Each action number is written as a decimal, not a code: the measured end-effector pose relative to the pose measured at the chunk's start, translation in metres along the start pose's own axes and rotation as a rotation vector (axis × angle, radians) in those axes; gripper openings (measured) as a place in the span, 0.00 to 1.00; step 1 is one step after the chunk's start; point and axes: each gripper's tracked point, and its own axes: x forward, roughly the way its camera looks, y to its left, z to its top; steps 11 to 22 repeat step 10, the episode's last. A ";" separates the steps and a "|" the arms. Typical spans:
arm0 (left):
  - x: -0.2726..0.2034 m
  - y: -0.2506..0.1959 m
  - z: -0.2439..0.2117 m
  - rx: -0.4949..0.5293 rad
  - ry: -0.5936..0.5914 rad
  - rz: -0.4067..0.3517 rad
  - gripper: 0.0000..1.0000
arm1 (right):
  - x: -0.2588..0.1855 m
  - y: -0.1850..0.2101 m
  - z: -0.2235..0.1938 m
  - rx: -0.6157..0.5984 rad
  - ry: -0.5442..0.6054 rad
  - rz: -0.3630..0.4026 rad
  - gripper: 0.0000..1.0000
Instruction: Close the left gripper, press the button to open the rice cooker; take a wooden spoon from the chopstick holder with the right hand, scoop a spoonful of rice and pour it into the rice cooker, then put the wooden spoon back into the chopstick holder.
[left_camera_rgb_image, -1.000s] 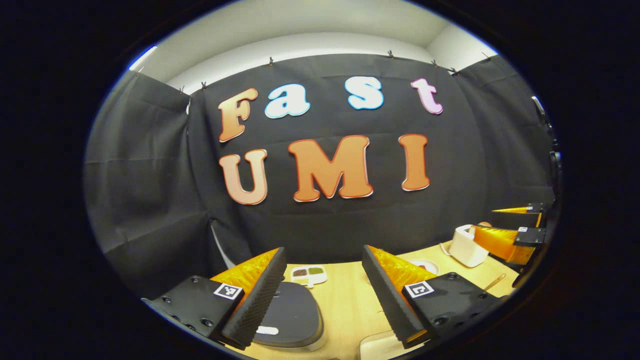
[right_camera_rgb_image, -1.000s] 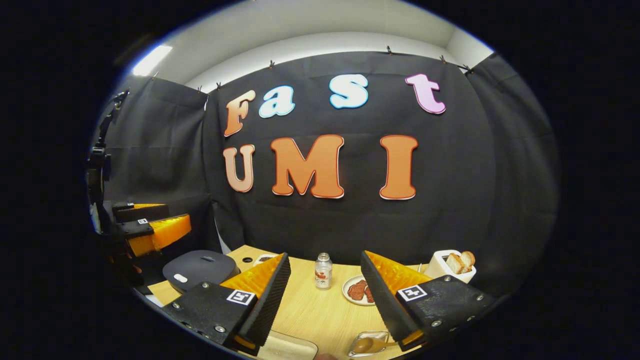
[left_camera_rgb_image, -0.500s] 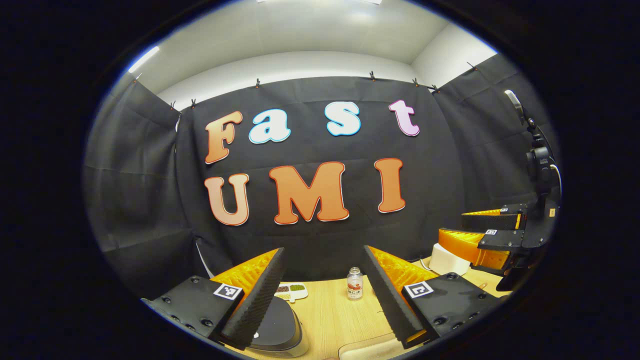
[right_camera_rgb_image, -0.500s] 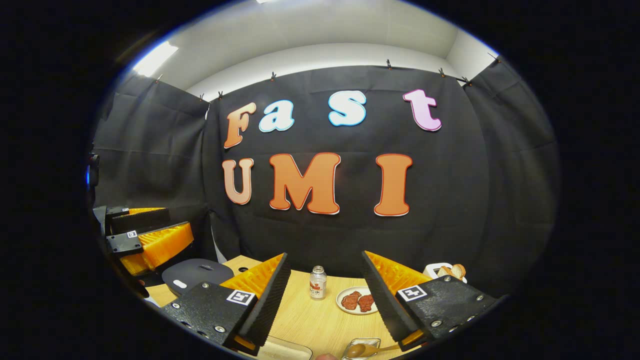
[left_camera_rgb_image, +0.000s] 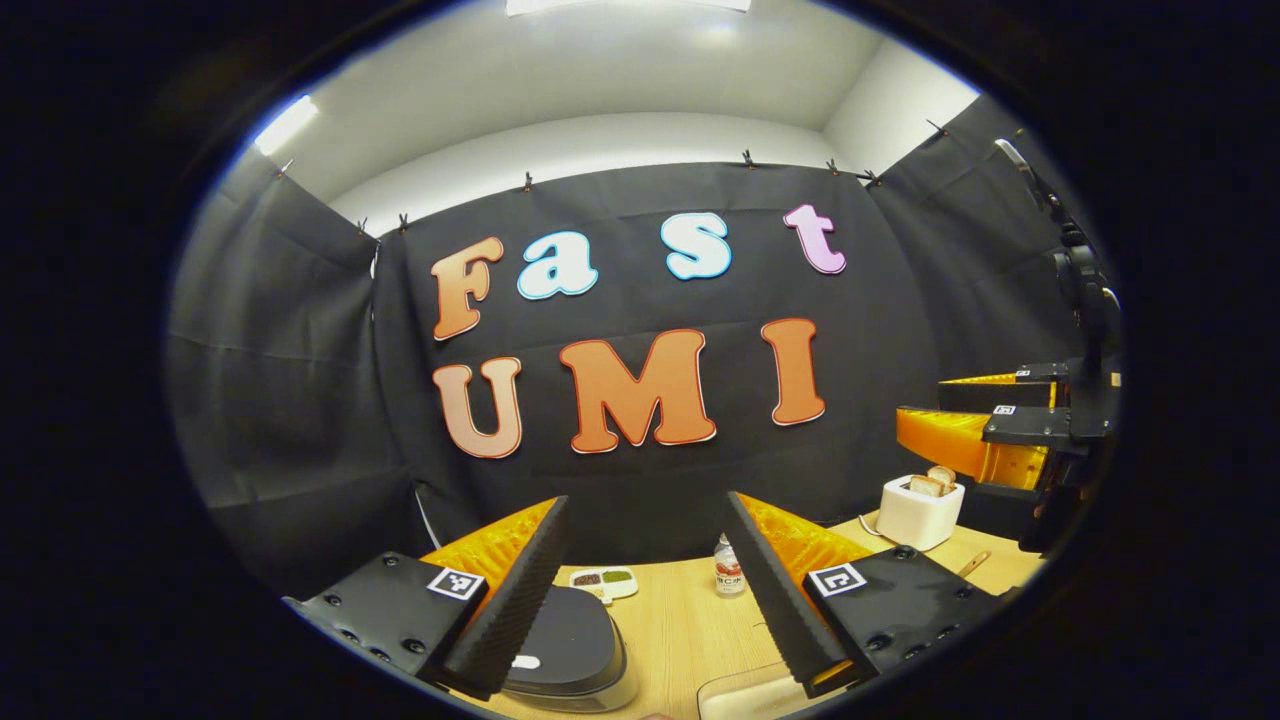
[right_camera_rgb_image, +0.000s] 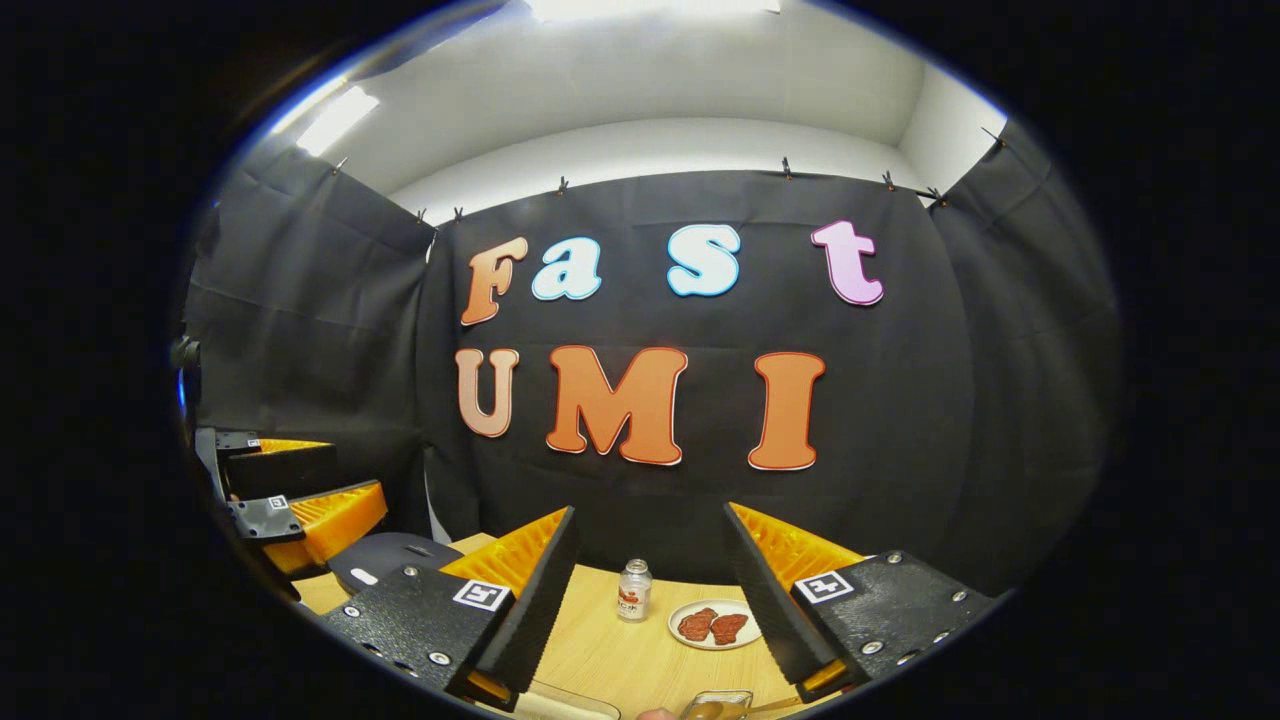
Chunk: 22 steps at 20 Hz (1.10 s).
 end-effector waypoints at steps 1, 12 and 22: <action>0.000 0.002 0.002 -0.004 -0.004 0.008 1.00 | -0.001 0.001 -0.001 -0.001 -0.001 0.002 0.88; -0.006 0.015 0.013 0.005 -0.028 0.053 1.00 | -0.004 0.003 0.000 0.013 0.002 0.020 0.88; -0.006 0.015 0.013 0.005 -0.028 0.053 1.00 | -0.004 0.003 0.000 0.013 0.002 0.020 0.88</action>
